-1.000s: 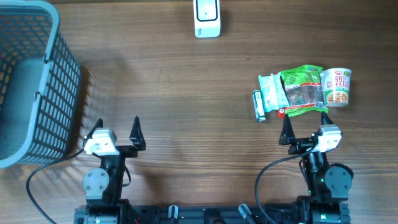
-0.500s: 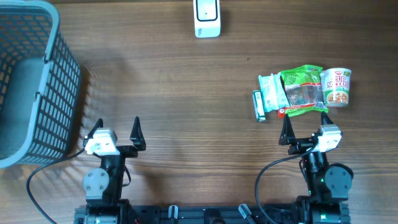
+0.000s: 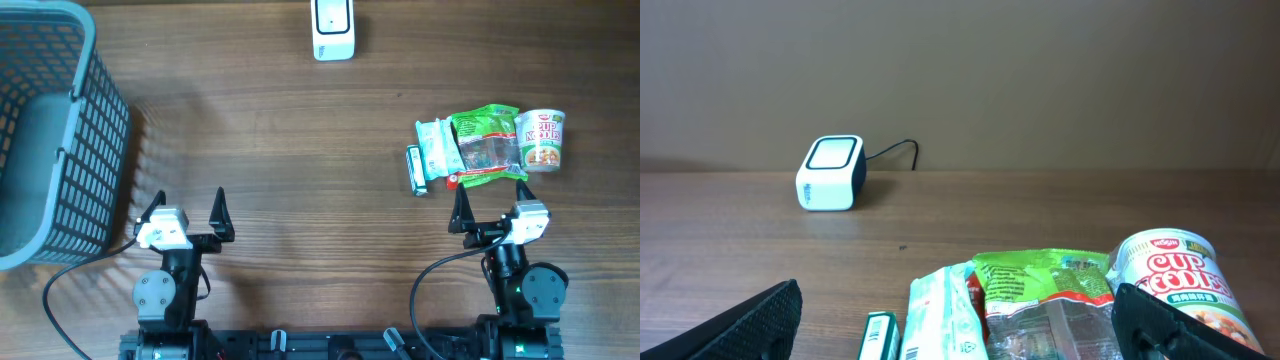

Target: Scan the item barcode

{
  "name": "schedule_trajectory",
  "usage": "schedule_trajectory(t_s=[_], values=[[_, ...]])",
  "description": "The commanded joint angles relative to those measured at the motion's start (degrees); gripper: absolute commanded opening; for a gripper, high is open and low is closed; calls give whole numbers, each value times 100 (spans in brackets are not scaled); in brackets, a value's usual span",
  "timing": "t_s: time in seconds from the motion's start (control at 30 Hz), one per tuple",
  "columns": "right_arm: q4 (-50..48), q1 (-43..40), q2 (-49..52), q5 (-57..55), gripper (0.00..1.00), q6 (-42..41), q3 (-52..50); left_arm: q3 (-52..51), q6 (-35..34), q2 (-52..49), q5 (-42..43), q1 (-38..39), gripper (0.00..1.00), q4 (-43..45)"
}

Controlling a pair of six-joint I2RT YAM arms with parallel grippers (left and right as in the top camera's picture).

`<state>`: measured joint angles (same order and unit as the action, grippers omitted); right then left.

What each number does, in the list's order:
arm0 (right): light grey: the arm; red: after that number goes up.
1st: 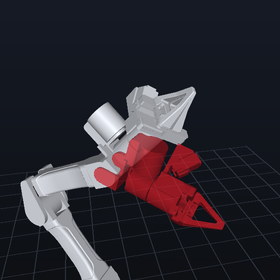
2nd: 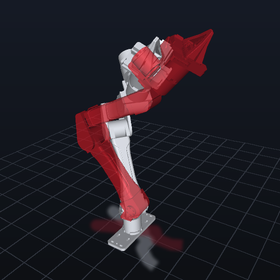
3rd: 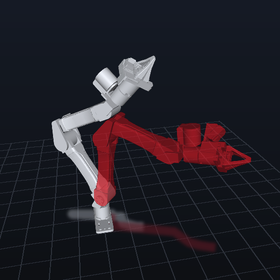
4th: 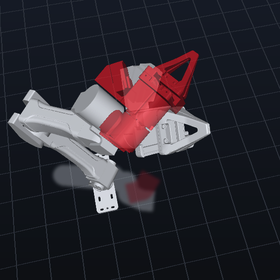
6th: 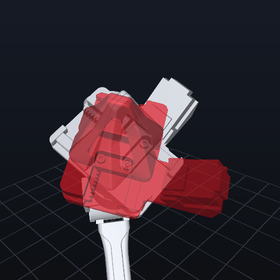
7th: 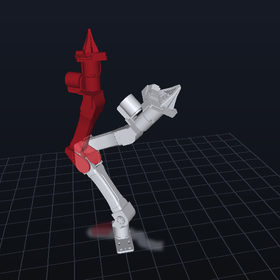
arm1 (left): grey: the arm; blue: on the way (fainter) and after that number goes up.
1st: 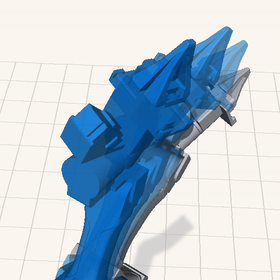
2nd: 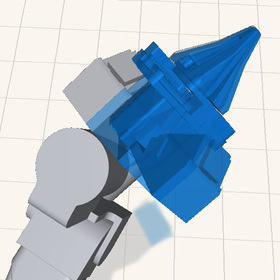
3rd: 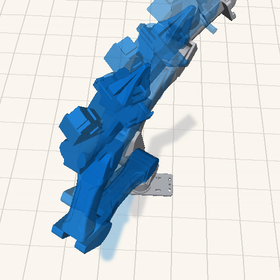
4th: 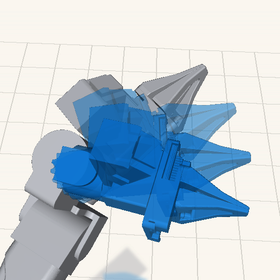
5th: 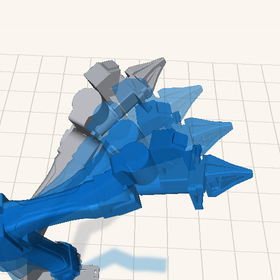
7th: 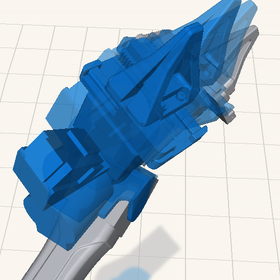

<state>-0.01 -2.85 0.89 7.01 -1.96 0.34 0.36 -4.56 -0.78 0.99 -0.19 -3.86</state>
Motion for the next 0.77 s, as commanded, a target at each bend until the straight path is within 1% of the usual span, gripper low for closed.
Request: schedule_trajectory(t_s=[0.0, 0.73], values=[[-33, -24, -46, -103, 100, -105, -4, -4, 114, 57, 146, -46, 100, -48], [-33, -24, -46, -103, 100, -107, -4, -4, 114, 57, 146, -46, 100, -48]])
